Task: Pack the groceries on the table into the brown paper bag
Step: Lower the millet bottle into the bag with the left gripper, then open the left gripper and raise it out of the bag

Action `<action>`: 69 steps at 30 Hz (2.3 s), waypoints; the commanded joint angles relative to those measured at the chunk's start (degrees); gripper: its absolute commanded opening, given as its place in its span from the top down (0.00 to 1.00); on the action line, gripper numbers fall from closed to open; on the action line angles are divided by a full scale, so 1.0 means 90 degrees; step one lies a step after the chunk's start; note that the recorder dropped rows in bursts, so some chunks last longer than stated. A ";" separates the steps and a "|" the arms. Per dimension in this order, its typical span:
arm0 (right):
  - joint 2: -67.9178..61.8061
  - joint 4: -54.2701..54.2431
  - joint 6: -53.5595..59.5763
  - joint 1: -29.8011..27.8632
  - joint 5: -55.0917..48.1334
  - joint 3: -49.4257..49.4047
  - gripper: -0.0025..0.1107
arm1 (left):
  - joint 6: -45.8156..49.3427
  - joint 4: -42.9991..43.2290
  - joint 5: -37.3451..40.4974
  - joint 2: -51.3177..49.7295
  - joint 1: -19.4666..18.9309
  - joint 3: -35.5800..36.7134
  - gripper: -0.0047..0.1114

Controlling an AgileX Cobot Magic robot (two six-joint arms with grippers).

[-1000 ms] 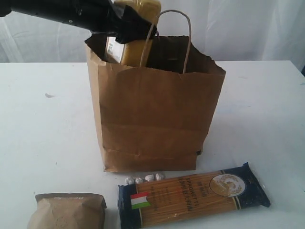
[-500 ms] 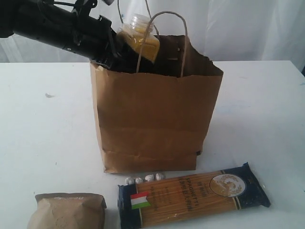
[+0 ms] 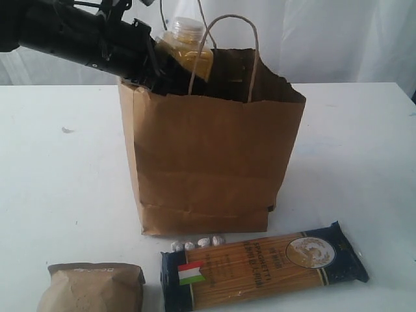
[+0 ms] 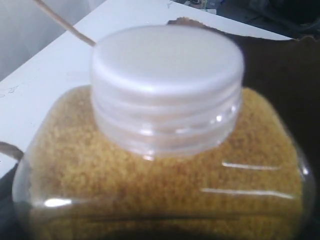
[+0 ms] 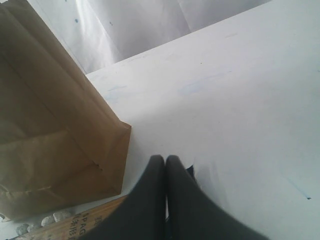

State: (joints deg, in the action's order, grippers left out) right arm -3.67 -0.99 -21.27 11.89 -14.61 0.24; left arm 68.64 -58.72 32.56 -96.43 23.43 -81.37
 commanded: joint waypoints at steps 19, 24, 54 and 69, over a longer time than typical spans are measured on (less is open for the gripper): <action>0.0018 0.0065 0.0054 -0.0048 0.0061 -0.0027 0.98 | -0.0114 -0.0364 0.0022 0.0129 -0.0003 -0.0162 0.18; 0.0018 0.0065 0.0054 -0.0048 0.0061 -0.0027 0.98 | -0.0338 -0.0364 0.0059 0.0237 -0.0003 -0.0484 0.18; 0.0018 0.0051 0.0054 -0.0048 0.0061 -0.0027 0.98 | -0.1972 0.1653 -0.0725 0.1408 -0.0003 -0.0527 0.18; 0.0018 0.0047 0.0042 -0.0048 0.0061 -0.0027 0.98 | -0.2271 0.1845 -0.0958 0.1684 -0.0003 -0.0527 0.18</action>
State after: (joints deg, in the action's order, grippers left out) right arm -3.67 -0.99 -21.27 11.89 -14.61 0.24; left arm 49.74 -41.69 23.92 -82.22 23.43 -85.91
